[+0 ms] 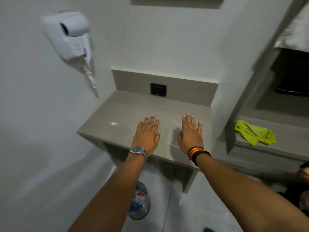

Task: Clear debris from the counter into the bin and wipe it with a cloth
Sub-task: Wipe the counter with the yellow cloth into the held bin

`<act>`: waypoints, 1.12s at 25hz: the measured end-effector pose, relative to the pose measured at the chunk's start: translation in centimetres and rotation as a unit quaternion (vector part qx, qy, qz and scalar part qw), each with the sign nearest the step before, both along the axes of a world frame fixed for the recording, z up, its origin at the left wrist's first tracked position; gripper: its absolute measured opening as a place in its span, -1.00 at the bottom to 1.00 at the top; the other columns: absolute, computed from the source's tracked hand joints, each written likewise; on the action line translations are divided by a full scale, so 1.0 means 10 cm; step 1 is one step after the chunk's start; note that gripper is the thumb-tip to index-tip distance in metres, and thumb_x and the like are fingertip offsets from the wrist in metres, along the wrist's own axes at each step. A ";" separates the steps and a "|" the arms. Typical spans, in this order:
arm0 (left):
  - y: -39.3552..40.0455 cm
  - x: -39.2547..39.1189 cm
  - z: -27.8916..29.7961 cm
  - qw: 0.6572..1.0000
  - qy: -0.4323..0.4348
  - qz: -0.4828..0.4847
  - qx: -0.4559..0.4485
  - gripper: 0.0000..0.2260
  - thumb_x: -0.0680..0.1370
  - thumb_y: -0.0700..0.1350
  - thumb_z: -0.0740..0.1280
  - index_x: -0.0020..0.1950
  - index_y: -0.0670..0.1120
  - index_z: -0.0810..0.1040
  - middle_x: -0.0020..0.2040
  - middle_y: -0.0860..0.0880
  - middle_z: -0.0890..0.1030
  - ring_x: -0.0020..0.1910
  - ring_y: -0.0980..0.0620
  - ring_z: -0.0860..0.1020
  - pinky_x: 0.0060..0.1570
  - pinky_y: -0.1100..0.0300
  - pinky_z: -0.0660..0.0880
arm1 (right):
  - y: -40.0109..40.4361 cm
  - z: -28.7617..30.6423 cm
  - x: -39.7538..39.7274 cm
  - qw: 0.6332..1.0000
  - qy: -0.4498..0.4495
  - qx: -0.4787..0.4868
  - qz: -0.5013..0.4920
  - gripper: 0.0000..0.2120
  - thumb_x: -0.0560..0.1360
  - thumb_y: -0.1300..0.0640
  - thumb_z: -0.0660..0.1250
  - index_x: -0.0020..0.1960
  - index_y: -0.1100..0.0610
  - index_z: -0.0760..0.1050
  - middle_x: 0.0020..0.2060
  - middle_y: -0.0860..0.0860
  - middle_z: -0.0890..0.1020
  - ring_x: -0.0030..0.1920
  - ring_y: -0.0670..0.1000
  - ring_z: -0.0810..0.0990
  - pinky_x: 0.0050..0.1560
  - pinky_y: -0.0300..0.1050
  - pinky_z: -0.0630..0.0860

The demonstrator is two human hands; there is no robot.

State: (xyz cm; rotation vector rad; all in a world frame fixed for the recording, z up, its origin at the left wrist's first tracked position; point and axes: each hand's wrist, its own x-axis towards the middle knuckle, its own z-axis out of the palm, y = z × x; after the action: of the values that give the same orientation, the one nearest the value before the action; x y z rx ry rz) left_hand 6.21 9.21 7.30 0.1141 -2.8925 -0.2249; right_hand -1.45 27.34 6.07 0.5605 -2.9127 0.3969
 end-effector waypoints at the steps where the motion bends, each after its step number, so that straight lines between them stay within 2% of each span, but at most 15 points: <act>1: 0.24 -0.19 -0.01 1.000 0.002 -0.021 0.002 -0.48 0.67 0.05 0.04 0.62 -0.04 0.12 0.63 -0.09 0.13 0.62 -0.08 0.07 0.58 -0.05 0.03 | 0.26 -0.02 -0.15 1.000 -0.001 0.002 -0.020 -0.38 0.62 0.08 0.10 0.62 0.17 -0.02 0.63 0.14 0.01 0.62 0.14 -0.03 0.58 0.25 -0.07; 7: 1.96 -1.42 -0.40 0.993 -0.037 -0.111 0.019 -0.50 0.66 -0.01 0.08 0.60 -0.07 0.17 0.62 -0.09 0.17 0.60 -0.09 0.12 0.56 -0.02 0.10 | 2.14 -0.33 -1.16 0.992 -0.043 0.029 -0.116 -0.28 0.52 0.01 0.29 0.59 0.16 0.09 0.60 0.16 0.13 0.59 0.19 0.09 0.53 0.28 0.13; 11: 2.95 -2.25 -0.78 0.980 -0.077 -0.179 0.025 -0.44 0.55 -0.23 0.22 0.57 -0.16 0.25 0.58 -0.18 0.25 0.56 -0.19 0.22 0.49 -0.09 0.26 | 3.23 -0.71 -1.83 0.983 -0.101 0.060 -0.140 -0.20 0.45 -0.13 0.39 0.55 0.15 0.17 0.57 0.20 0.19 0.56 0.24 0.13 0.47 0.32 0.21; 15: 3.57 -3.02 -1.01 0.974 -0.132 -0.186 -0.009 -0.35 0.55 -0.34 0.22 0.61 -0.11 0.11 0.63 -0.13 0.13 0.60 -0.16 0.12 0.50 -0.08 0.22 | 3.69 -1.08 -2.38 0.981 -0.141 0.091 -0.099 -0.06 0.37 -0.35 0.36 0.56 0.11 0.14 0.57 0.19 0.18 0.56 0.24 0.13 0.46 0.30 0.21; 17: 3.70 -3.31 -1.19 0.968 -0.154 -0.192 -0.038 -0.35 0.54 -0.34 0.24 0.61 -0.10 0.14 0.62 -0.13 0.15 0.58 -0.18 0.16 0.47 -0.10 0.25 | 3.70 -1.27 -2.54 0.974 -0.189 0.102 -0.066 -0.01 0.36 -0.40 0.34 0.60 0.04 0.06 0.59 0.15 0.14 0.57 0.22 0.11 0.48 0.27 0.15; 19: 3.71 -3.46 -1.40 0.964 -0.166 -0.199 -0.057 -0.43 0.54 -0.31 0.25 0.56 -0.11 0.26 0.57 -0.14 0.28 0.47 -0.23 0.34 0.34 -0.12 0.39 | 3.68 -1.42 -2.63 0.972 -0.193 0.119 -0.052 -0.13 0.42 -0.34 0.34 0.59 -0.02 0.12 0.57 0.13 0.23 0.53 0.23 0.23 0.44 0.26 0.20; 21: 3.71 -3.50 -1.54 0.967 -0.136 -0.206 -0.061 -0.56 0.49 -0.31 0.32 0.38 -0.16 0.48 0.38 -0.22 0.50 0.11 -0.30 0.60 -0.01 -0.11 0.56 | 3.68 -1.45 -2.72 0.980 -0.139 0.131 -0.044 -0.38 0.50 -0.16 0.32 0.51 -0.01 0.32 0.43 0.16 0.45 0.35 0.27 0.45 0.33 0.22 0.39; 23: 3.73 -3.46 -1.50 0.966 -0.118 -0.215 -0.080 -0.71 0.38 -0.32 0.41 0.10 -0.19 0.64 0.07 -0.23 0.65 -0.23 -0.28 0.66 -0.35 0.00 0.56 | 3.65 -1.36 -2.78 0.984 -0.099 0.146 -0.029 -0.57 0.52 0.02 0.30 0.38 0.05 0.48 0.21 0.18 0.61 0.15 0.28 0.58 0.14 0.13 0.54; 25: 3.69 -3.39 -1.36 0.969 -0.086 -0.214 -0.089 -0.78 0.34 -0.30 0.47 -0.03 -0.17 0.67 -0.09 -0.18 0.68 -0.32 -0.23 0.66 -0.44 0.07 0.54 | 3.59 -1.19 -2.75 0.990 -0.077 0.117 -0.032 -0.69 0.51 0.08 0.30 0.21 0.10 0.59 0.02 0.17 0.68 -0.01 0.25 0.65 -0.04 0.03 0.58; 28: 3.37 -3.17 -1.00 0.983 -0.030 -0.179 -0.028 -0.78 0.38 -0.24 0.46 0.01 -0.16 0.66 -0.08 -0.15 0.68 -0.23 -0.20 0.65 -0.40 0.06 0.55 | 3.29 -0.87 -2.50 0.998 -0.052 -0.002 -0.029 -0.82 0.50 0.08 0.32 0.02 0.09 0.63 -0.17 0.12 0.67 -0.21 0.21 0.64 -0.23 -0.05 0.55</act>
State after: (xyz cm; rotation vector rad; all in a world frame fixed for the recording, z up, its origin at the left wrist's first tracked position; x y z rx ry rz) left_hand -25.47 42.91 -2.73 -0.4189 -2.9567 -0.2047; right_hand -26.47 60.24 -2.66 0.4657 -3.0188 0.4364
